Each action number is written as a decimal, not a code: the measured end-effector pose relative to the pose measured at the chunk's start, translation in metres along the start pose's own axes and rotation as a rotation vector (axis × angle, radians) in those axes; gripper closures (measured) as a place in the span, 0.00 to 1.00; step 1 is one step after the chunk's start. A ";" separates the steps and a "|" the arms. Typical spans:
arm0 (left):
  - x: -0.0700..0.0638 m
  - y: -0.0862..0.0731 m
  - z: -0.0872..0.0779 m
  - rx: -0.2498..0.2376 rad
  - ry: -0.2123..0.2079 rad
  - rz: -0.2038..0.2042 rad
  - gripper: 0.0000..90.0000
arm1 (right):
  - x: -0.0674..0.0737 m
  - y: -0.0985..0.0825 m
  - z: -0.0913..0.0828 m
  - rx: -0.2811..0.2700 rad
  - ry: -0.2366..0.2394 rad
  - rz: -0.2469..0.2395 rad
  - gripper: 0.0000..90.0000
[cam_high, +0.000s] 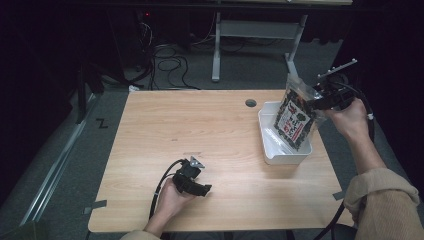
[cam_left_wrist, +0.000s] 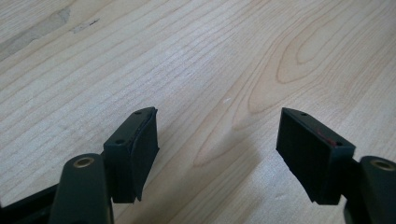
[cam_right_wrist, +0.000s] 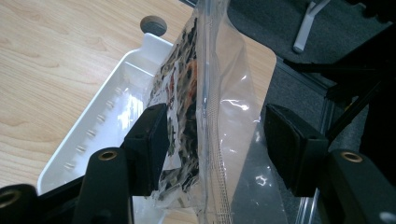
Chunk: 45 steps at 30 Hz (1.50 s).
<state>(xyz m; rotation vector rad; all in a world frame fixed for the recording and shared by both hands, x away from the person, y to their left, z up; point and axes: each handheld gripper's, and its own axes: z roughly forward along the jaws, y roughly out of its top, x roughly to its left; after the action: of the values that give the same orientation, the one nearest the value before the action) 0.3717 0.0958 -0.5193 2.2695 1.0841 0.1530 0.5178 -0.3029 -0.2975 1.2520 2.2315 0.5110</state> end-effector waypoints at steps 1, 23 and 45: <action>0.000 0.000 0.000 0.000 0.001 -0.001 0.33 | 0.000 0.000 0.000 -0.001 0.001 0.003 0.47; 0.000 0.000 0.000 -0.001 0.000 -0.002 0.33 | -0.003 -0.005 -0.020 -0.089 0.004 0.028 0.46; -0.001 0.000 0.000 -0.002 0.000 -0.001 0.33 | 0.025 -0.015 -0.028 -0.151 0.166 0.013 0.56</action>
<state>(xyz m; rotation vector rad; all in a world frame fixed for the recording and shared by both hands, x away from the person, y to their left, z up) 0.3710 0.0951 -0.5188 2.2673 1.0840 0.1534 0.4797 -0.2907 -0.2906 1.1853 2.2721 0.7993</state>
